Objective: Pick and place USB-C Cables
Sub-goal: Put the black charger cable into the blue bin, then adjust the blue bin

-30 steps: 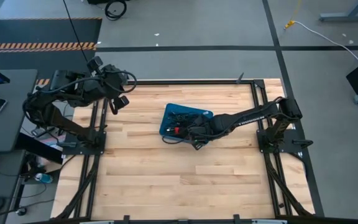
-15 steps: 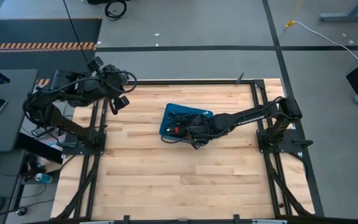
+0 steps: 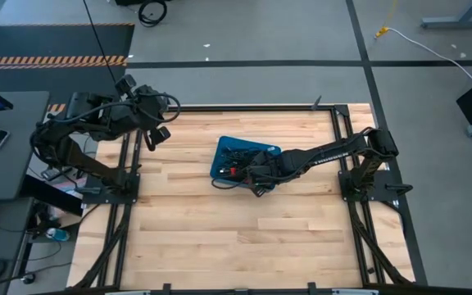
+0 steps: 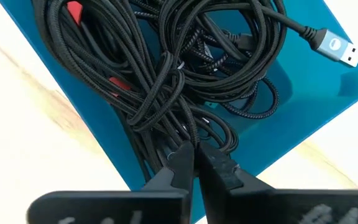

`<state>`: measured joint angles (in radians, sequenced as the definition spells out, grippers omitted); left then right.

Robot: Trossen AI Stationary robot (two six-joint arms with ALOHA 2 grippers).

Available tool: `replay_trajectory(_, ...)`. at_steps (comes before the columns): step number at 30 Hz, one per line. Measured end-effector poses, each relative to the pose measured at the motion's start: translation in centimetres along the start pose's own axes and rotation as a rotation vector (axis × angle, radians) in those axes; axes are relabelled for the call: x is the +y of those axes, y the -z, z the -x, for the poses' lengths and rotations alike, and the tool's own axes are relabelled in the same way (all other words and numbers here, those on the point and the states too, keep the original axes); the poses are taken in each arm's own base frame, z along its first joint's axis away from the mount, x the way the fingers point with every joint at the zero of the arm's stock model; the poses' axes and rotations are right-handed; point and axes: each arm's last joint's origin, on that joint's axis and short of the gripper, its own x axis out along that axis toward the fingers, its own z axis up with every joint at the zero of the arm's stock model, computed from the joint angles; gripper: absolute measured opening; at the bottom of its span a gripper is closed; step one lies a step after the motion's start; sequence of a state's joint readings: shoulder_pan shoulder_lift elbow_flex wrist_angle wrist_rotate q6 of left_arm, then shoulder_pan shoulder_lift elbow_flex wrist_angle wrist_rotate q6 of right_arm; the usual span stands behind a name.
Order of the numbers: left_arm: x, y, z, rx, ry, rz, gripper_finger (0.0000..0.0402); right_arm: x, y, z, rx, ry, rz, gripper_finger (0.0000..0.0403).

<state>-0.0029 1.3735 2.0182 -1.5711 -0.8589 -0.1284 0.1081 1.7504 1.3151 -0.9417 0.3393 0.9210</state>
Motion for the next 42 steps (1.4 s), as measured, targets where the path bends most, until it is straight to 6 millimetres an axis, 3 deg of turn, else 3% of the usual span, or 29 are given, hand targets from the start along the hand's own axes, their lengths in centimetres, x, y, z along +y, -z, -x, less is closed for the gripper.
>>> replay_trajectory(19, 0.0, 0.0, 0.0, 0.0, 0.0, 0.001, 0.0155, 0.2, -0.4, 0.2, -0.049, -0.005, 0.021, 0.0123)
replay_trajectory(30, 0.0, 0.0, 0.0, 0.0, 0.0, 0.008, 0.0155, 0.9, -4.1, 5.1, -0.204, -0.027, 0.169, 0.0162)
replay_trajectory(35, -0.1, 0.0, 0.0, 0.003, 0.024, 0.048, 0.0155, 0.0, -5.3, 7.3, -0.217, 0.049, 0.234, 0.0162)
replay_trajectory(42, -0.1, 0.0, 0.0, 0.007, 0.051, 0.048, 0.0155, -1.5, -5.0, 7.2, -0.068, 0.087, 0.185, 0.0161)
